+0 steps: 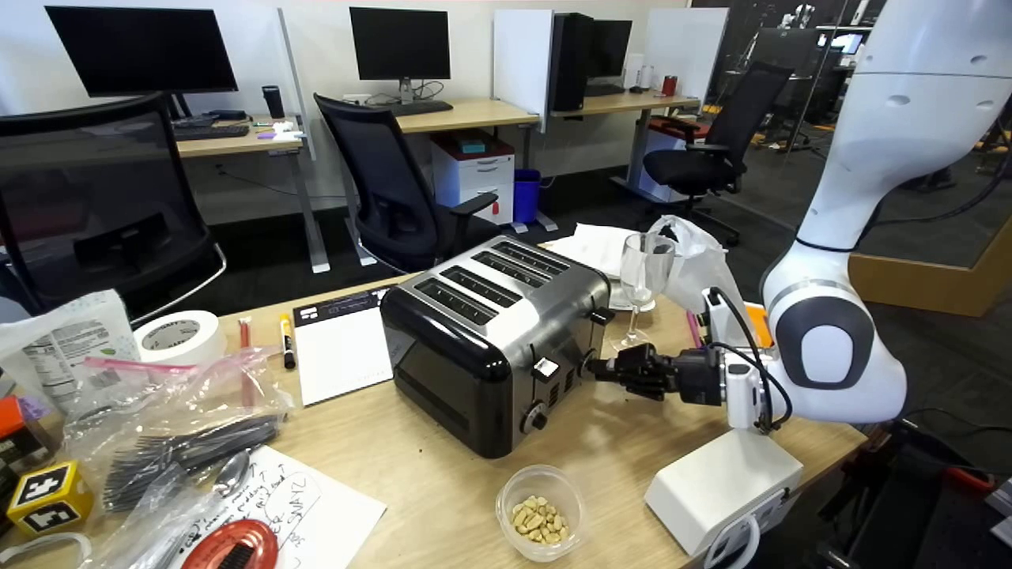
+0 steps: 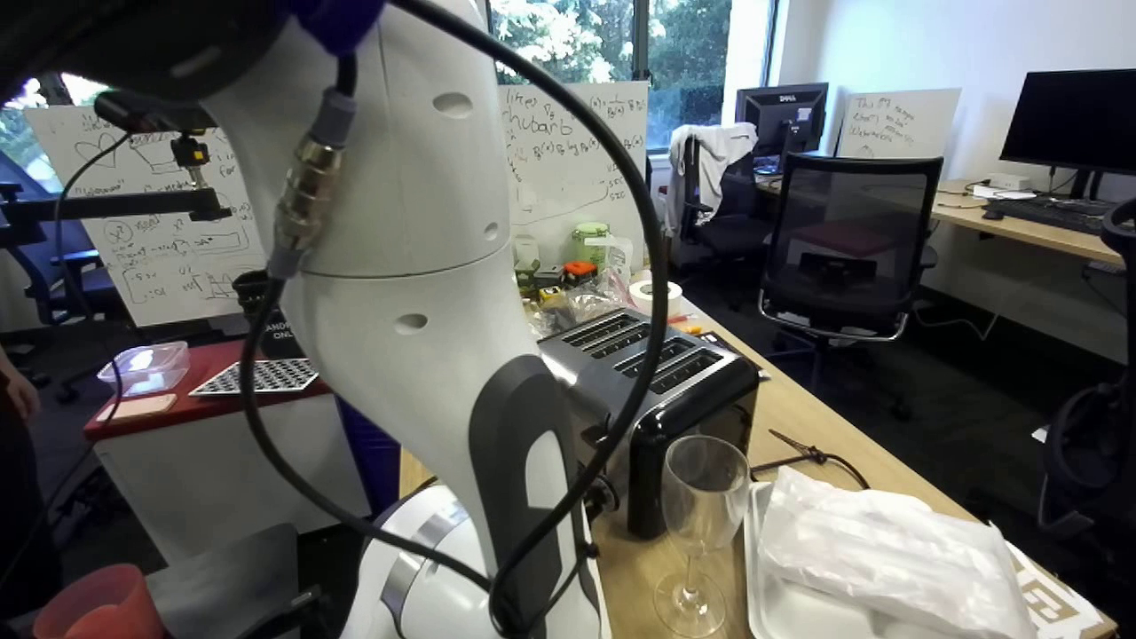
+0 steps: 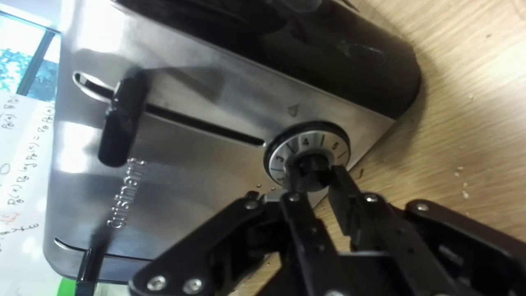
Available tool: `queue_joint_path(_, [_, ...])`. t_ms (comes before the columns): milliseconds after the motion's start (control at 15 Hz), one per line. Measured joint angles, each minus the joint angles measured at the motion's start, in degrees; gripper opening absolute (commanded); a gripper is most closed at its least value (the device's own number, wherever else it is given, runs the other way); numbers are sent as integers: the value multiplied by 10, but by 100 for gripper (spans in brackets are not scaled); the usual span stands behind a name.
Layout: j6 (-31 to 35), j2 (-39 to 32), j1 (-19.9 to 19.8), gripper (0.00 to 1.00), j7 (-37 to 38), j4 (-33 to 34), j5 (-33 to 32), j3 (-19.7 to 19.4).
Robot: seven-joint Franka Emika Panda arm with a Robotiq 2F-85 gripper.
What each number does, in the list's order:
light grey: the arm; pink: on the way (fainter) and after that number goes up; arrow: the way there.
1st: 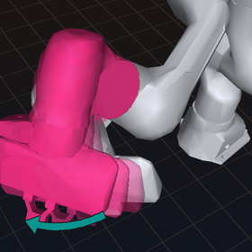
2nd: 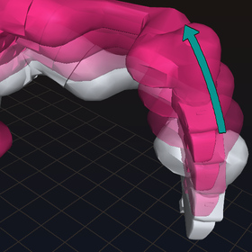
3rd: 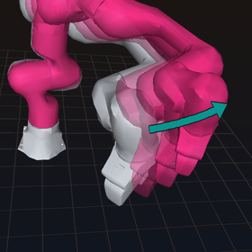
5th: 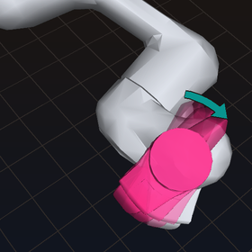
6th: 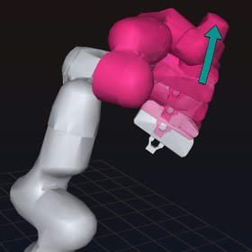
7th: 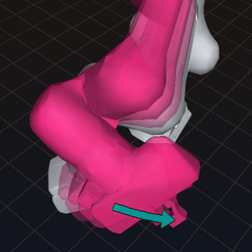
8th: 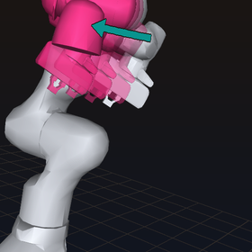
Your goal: Turn the right knob on the toaster clockwise
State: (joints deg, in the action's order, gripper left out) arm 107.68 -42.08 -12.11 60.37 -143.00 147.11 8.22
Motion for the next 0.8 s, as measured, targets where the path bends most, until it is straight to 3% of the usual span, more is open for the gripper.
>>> queue_joint_path(800, [-54, -24, 0, 6, 138, 8, -40, -20])
